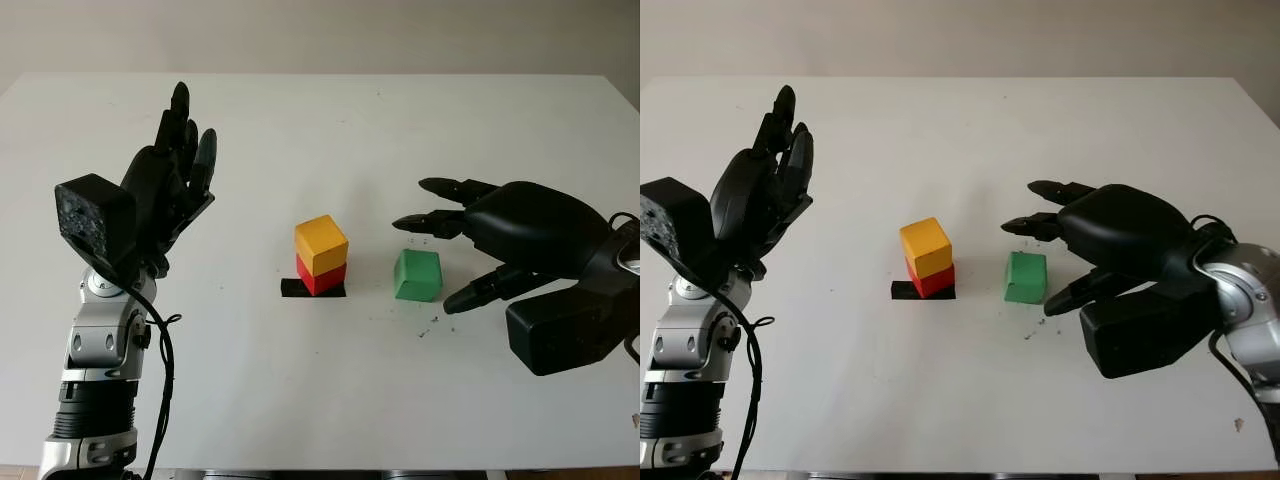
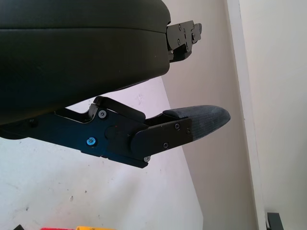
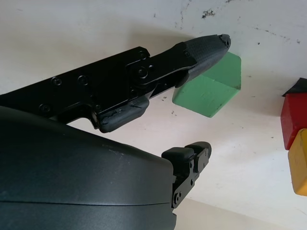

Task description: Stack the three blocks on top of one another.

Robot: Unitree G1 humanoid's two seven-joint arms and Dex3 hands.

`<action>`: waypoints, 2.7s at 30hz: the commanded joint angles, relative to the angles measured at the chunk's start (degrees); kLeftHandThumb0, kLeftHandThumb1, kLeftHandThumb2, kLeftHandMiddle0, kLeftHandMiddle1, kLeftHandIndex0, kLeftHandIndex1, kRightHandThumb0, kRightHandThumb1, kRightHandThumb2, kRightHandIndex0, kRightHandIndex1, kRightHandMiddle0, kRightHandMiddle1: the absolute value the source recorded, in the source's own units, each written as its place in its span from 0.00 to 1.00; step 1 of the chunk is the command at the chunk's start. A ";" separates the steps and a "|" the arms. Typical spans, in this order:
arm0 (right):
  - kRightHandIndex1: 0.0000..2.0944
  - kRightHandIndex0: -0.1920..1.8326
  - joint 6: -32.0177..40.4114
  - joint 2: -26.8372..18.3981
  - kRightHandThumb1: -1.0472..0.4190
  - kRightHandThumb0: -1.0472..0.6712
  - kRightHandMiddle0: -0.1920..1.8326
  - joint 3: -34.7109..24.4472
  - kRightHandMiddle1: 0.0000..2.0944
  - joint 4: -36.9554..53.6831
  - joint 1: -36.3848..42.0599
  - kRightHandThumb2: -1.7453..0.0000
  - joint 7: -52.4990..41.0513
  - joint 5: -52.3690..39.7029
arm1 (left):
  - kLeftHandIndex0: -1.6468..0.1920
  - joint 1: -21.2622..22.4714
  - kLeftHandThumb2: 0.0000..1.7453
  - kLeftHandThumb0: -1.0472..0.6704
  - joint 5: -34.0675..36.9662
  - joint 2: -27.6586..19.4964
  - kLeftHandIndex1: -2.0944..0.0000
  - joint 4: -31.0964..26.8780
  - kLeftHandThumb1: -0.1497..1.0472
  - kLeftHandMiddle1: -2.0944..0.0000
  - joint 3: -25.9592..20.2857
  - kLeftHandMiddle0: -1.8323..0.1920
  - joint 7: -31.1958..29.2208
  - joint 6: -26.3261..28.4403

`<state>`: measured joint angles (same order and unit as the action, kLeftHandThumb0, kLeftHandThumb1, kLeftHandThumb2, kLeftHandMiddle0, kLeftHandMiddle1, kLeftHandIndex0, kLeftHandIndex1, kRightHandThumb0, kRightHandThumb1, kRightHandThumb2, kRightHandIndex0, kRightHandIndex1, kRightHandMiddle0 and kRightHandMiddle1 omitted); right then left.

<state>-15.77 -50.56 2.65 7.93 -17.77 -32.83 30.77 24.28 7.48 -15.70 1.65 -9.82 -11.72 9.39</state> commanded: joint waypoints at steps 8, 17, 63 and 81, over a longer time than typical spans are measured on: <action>0.03 0.13 -0.60 1.30 0.02 0.14 0.28 0.84 0.03 -0.30 0.62 0.97 1.92 -0.01 | 1.00 0.04 0.37 0.25 -0.69 -0.51 1.00 0.81 1.00 1.00 0.35 1.00 -0.12 -1.13; 0.03 0.15 -5.52 1.28 0.03 0.15 0.32 1.86 0.05 -4.33 0.29 0.97 6.65 1.22 | 1.00 -0.10 0.36 0.25 -0.85 -0.21 1.00 0.51 1.00 1.00 0.21 1.00 0.05 -0.76; 0.04 0.32 -14.86 2.96 0.04 0.39 0.23 5.75 0.68 -14.26 -2.87 0.97 27.28 13.21 | 1.00 -0.90 0.35 0.24 -1.01 -0.53 1.00 -0.30 1.00 1.00 0.38 1.00 -0.40 0.00; 0.04 0.34 -14.11 2.90 0.03 0.38 0.24 4.49 0.68 -15.91 -6.52 0.97 24.80 9.90 | 1.00 -0.66 0.34 0.24 -0.72 -0.74 1.00 -0.24 1.00 1.00 0.10 1.00 -0.66 0.34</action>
<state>-30.25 -48.07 8.44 -7.88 -22.15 -7.55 42.61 24.27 6.42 -15.85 2.08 -9.47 -12.19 9.79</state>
